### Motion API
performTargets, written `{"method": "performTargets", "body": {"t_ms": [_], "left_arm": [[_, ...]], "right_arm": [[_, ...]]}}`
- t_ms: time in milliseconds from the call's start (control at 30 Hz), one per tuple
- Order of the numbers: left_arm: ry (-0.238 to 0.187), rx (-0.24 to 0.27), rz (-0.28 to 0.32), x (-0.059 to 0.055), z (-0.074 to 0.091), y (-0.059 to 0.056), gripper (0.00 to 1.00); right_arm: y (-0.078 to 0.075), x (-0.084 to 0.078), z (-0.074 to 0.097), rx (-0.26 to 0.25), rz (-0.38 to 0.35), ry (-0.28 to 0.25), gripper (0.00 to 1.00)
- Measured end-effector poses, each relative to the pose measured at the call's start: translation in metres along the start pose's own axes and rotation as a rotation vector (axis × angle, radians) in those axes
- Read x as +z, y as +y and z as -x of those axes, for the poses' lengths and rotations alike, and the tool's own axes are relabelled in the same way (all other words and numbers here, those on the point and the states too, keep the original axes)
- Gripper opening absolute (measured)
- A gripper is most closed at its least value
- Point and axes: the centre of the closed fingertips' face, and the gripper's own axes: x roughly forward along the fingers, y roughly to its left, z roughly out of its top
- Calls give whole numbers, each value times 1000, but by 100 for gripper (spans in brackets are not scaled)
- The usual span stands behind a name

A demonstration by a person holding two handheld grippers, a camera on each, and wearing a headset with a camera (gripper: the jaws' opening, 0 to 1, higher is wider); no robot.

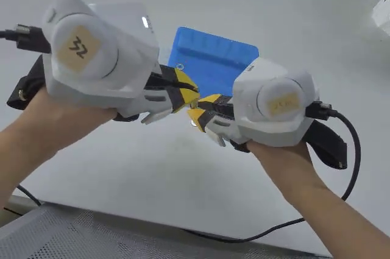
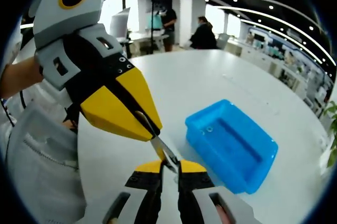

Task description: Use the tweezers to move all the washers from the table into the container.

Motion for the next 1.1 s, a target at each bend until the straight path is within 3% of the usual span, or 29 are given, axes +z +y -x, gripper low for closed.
{"method": "performTargets", "body": {"t_ms": [233,533,900,1100], "left_arm": [[-1,15,28,-6,-5,2,0],[21,13,26,-13,-12,1,0],[27,46,22,-15,-14,2,0],[48,38,0,-16,-15,3,0]], "right_arm": [[-2,-7,-8,0,-3,20,7],[-3,-16,-12,-9,-14,35,6],[-5,-18,-13,-6,-26,36,7],[-5,-19,-17,20,54,57,9]]}}
